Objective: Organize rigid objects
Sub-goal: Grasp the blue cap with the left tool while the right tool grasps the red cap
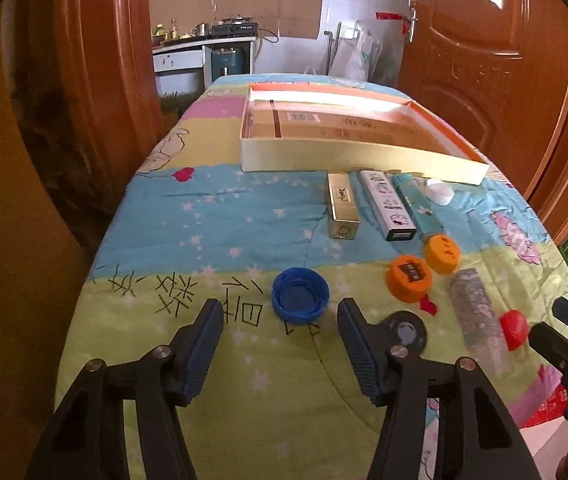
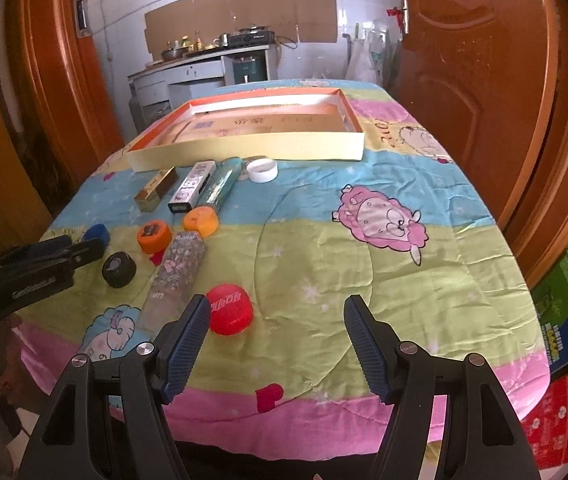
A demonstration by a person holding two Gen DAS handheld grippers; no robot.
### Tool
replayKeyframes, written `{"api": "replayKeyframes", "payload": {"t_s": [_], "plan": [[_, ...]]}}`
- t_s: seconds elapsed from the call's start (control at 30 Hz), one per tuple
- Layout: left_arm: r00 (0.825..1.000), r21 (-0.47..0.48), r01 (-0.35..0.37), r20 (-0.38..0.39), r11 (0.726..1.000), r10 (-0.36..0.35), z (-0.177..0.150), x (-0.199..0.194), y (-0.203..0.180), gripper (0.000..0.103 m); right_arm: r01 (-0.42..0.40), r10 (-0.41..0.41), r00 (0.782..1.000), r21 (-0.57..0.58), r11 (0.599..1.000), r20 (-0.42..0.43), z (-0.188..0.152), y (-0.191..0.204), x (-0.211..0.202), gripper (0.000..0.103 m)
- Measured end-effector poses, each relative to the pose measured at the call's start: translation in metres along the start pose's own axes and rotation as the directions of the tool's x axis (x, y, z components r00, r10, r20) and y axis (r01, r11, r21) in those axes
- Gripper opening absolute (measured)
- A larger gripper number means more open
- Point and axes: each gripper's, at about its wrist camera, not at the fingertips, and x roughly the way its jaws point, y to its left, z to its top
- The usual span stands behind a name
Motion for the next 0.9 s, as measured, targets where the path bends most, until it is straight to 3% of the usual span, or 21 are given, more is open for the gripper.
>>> {"api": "replayKeyframes", "payload": {"t_s": [0.3, 0.47, 0.53, 0.6, 0.73, 0.9], "plan": [[1.0, 0.027, -0.013, 0.018, 1.0, 0.013, 0.007, 0.01, -0.002, 0.059, -0.039, 0.037, 0.999, -0.038, 0.999, -0.031, -0.002, 0.009, 0.011, 0.071], [0.999, 0.033, -0.012, 0.033, 0.999, 0.011, 0.008, 0.01, 0.001, 0.047, -0.009, 0.006, 0.999, -0.078, 0.997, -0.039, -0.003, 0.015, 0.017, 0.07], [0.999, 0.03, -0.014, 0.039, 0.999, 0.013, 0.007, 0.01, 0.003, 0.042, -0.001, -0.002, 0.999, -0.103, 0.995, -0.033, -0.003, 0.02, 0.018, 0.047], [0.999, 0.034, -0.007, 0.041, 0.999, 0.005, 0.007, 0.009, 0.004, 0.033, 0.004, -0.007, 1.0, -0.125, 0.992, -0.024, -0.003, 0.023, 0.018, 0.033], [0.999, 0.026, 0.022, 0.039, 0.999, -0.023, 0.007, 0.006, 0.005, 0.03, 0.035, -0.038, 0.999, -0.172, 0.984, -0.013, -0.003, 0.029, 0.017, 0.031], [0.997, 0.019, 0.056, 0.051, 0.998, -0.057, 0.007, -0.002, 0.004, 0.03, 0.001, -0.001, 1.0, -0.135, 0.991, 0.0, -0.001, 0.022, 0.01, 0.031]]}}
